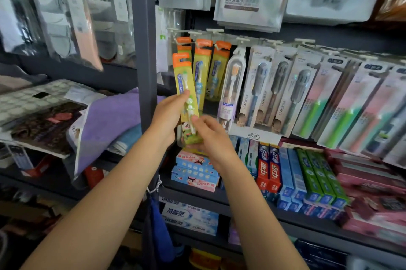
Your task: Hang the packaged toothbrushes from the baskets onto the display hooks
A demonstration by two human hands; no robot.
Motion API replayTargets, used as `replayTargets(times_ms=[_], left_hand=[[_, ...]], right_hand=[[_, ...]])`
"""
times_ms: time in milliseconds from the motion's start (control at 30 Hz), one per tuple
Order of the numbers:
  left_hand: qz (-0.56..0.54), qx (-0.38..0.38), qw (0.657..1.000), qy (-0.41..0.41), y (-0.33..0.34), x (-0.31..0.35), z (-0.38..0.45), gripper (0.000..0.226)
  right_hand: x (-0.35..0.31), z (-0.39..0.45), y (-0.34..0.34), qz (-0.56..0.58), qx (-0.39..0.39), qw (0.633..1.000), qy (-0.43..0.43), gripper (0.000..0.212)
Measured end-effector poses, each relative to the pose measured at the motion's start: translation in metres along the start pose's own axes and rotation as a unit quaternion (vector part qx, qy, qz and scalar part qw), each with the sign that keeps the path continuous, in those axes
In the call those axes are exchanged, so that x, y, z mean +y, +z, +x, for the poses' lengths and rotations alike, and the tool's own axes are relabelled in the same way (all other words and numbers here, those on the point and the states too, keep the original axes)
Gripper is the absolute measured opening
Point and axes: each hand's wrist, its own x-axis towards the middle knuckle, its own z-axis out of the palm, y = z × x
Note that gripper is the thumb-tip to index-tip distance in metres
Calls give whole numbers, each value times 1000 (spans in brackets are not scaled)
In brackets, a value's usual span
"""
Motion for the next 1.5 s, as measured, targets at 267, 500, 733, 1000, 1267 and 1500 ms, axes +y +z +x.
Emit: replayTargets(times_ms=[267, 500, 733, 1000, 1267, 1500], left_hand=[[49, -35, 996, 62, -1, 9, 6, 12], [72, 3, 993, 89, -1, 4, 13, 29], [89, 42, 990, 100, 2, -6, 34, 33], [73, 71, 991, 85, 17, -24, 62, 33], [135, 54, 987, 67, -1, -67, 49, 14], [387, -18, 914, 122, -38, -162, -35, 23]], right_hand=[[-21, 17, 13, 5, 58, 996, -68, 20], [-14, 30, 21, 46, 96, 992, -71, 16], [-3, 49, 19, 43, 82, 996, -21, 20], [11, 79, 5, 33, 107, 994, 18, 25], [41, 54, -4, -3, 95, 993, 69, 32], [100, -48, -54, -313, 125, 941, 21, 9]])
